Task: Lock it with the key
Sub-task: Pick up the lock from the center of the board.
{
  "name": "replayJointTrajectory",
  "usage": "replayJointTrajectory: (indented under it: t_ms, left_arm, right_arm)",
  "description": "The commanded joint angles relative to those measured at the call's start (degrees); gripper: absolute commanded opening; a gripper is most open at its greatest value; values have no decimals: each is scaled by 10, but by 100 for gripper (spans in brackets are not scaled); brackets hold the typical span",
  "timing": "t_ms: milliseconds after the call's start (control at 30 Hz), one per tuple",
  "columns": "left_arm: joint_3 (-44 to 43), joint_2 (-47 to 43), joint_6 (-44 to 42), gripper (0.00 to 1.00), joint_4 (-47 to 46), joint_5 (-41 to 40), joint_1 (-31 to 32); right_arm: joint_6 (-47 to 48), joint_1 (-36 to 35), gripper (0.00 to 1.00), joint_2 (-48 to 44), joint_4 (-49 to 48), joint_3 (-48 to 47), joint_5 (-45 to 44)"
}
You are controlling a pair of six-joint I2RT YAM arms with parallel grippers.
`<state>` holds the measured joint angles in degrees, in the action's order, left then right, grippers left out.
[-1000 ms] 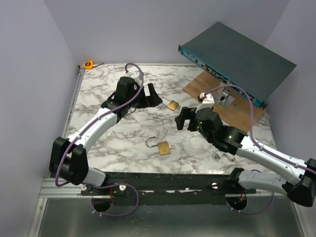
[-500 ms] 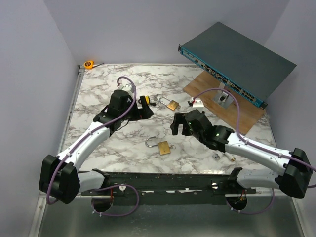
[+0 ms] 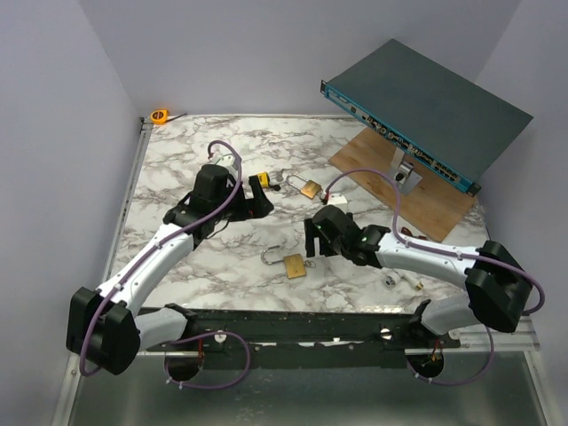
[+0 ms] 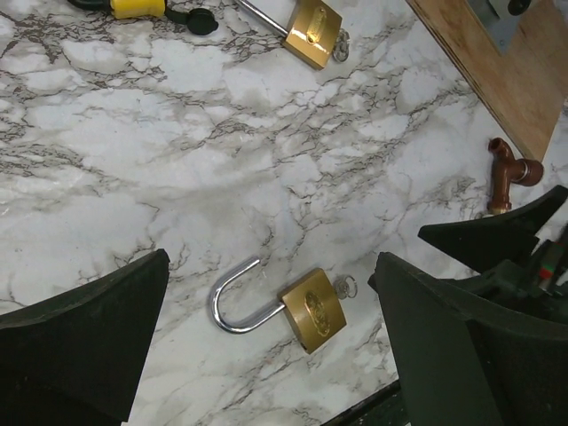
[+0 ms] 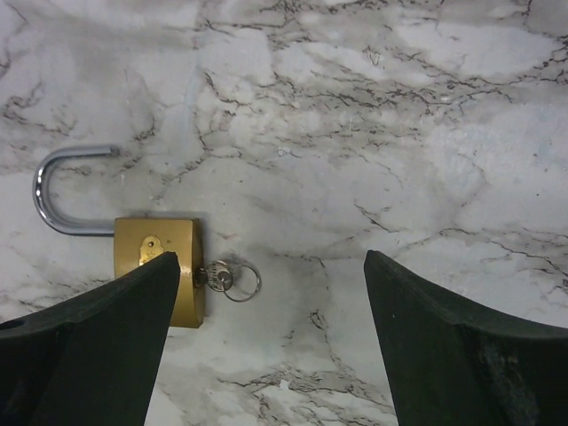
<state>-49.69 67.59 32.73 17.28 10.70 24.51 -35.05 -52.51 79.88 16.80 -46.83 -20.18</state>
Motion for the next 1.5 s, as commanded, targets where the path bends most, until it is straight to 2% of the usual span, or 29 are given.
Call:
replayJointTrajectory:
  t_ms: [0, 433, 867, 1267, 1467]
  left_arm:
    - [-8, -34, 8, 98, 24, -3, 3]
    - [16, -60, 16, 99, 32, -5, 1]
    - [21, -71, 16, 99, 48, -9, -1]
    - [25, -79, 8, 99, 68, -9, -2]
    - [41, -71, -4, 98, 70, 16, -3]
  right_arm:
    - [-11, -11, 83, 30, 9, -9, 27]
    - [-59, -110, 70, 133, 33, -80, 1]
    - [-41, -126, 65, 190, 64, -140, -51]
    - [3, -127, 64, 212, 33, -134, -50]
    - [25, -126, 62, 227, 10, -132, -51]
